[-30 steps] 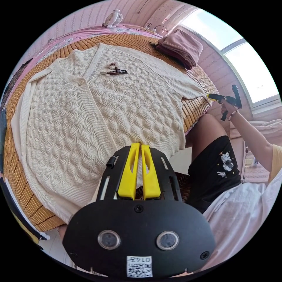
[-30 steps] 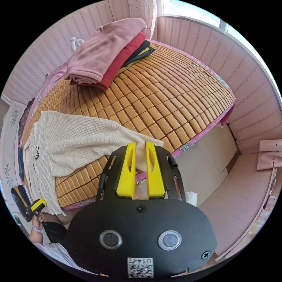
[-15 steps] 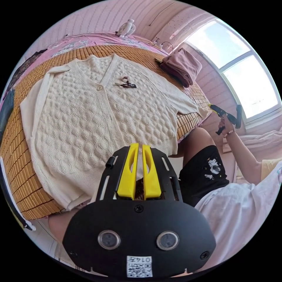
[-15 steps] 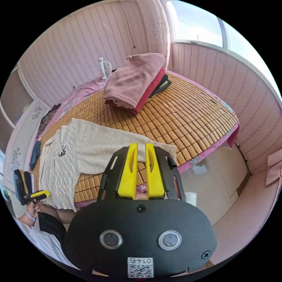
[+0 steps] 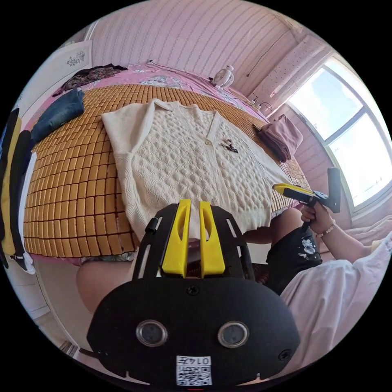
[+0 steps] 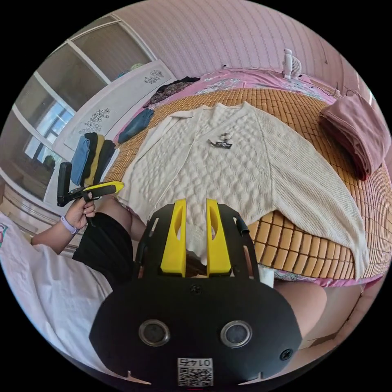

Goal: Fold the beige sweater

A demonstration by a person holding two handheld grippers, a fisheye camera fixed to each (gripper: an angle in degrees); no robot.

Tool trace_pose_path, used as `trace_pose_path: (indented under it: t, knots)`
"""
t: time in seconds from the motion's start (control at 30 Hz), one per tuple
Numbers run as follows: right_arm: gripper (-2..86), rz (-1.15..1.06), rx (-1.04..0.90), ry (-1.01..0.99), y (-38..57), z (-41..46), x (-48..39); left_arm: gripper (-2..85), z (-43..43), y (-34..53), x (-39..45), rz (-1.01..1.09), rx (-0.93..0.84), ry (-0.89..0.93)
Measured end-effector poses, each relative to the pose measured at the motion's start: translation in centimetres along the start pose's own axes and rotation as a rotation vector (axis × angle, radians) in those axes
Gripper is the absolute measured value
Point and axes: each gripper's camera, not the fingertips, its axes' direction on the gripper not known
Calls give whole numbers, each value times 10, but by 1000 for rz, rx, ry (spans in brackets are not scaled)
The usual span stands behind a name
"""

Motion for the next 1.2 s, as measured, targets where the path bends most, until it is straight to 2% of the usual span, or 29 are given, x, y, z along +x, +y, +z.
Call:
trace_pose_path:
  t: [0.13,0.37,0.5,0.6,0.7,0.83,0.9,1.0,1.1,1.2]
  knots:
    - [86,-111,-11,-47,-77,21,-36,49,-19,2,-33,-59,111,-67]
    - [105,-60,-53,-163,-216,84,-78,64,-12,-16,-73,-63,185,-145]
    - [128,-135,-73,-10,-280,141,-123,64,-1,-28,-88,-74,184,-184]
    - [146,-172,-96,84,-316,185,-151,57,8,-35,-110,-209,124,-165]
    - [130,-172,-142,123,-351,221,-164,35,15,-28,-128,-245,131,-112]
    - [35,-228,-231,159,-385,245,-188,29,7,-27,-147,-234,130,-37]
    - [25,-277,-252,158,-393,247,-208,31,4,-25,-154,-233,141,-13]
    - [24,-386,-155,23,-402,225,-261,42,-4,-22,-166,-260,163,32]
    - [48,-604,-78,-188,-394,196,-340,59,-35,-2,-185,-402,344,80]
    - [119,-848,-75,-240,-373,178,-408,61,-68,28,-199,-497,521,44]
